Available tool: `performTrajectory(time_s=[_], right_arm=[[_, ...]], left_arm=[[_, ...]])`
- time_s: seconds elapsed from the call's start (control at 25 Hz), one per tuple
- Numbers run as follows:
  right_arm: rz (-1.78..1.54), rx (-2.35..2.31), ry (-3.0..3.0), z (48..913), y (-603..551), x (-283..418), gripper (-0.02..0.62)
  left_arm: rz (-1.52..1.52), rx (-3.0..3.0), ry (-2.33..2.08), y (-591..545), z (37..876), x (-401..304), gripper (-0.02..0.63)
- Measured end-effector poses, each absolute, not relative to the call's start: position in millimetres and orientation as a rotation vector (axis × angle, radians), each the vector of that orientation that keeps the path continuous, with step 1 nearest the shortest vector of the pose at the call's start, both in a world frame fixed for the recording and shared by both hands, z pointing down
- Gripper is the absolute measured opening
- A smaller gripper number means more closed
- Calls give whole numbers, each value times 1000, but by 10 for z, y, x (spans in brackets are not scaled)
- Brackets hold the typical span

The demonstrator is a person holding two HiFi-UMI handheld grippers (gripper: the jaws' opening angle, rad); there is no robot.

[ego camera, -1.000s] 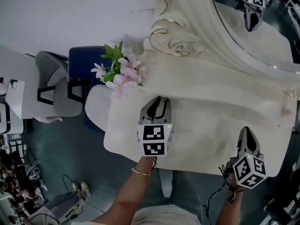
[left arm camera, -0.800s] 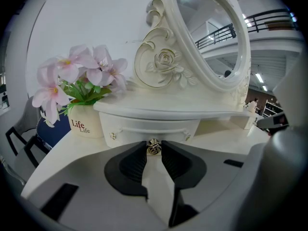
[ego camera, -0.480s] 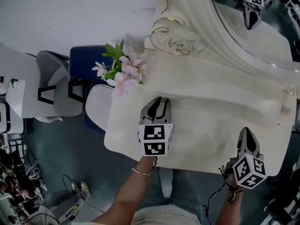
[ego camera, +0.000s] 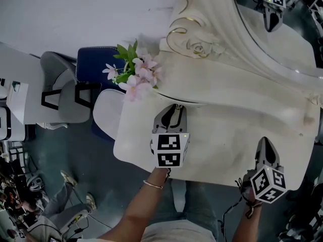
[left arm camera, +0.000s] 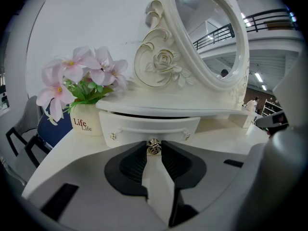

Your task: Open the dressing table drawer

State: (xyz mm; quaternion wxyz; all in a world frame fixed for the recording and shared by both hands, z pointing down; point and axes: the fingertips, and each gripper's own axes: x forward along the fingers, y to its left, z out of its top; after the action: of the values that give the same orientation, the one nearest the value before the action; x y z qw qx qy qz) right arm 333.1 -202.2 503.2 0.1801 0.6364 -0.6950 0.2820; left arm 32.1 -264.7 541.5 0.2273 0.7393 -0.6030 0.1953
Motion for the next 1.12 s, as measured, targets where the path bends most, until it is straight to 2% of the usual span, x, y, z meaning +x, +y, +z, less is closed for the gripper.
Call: performTrajectory(time_s=[1.12], right_arm=[[788, 1751, -1997, 5035, -2012, 3286, 8]], left_arm=[[559, 2016, -1669, -2456, 5447, 315, 107]])
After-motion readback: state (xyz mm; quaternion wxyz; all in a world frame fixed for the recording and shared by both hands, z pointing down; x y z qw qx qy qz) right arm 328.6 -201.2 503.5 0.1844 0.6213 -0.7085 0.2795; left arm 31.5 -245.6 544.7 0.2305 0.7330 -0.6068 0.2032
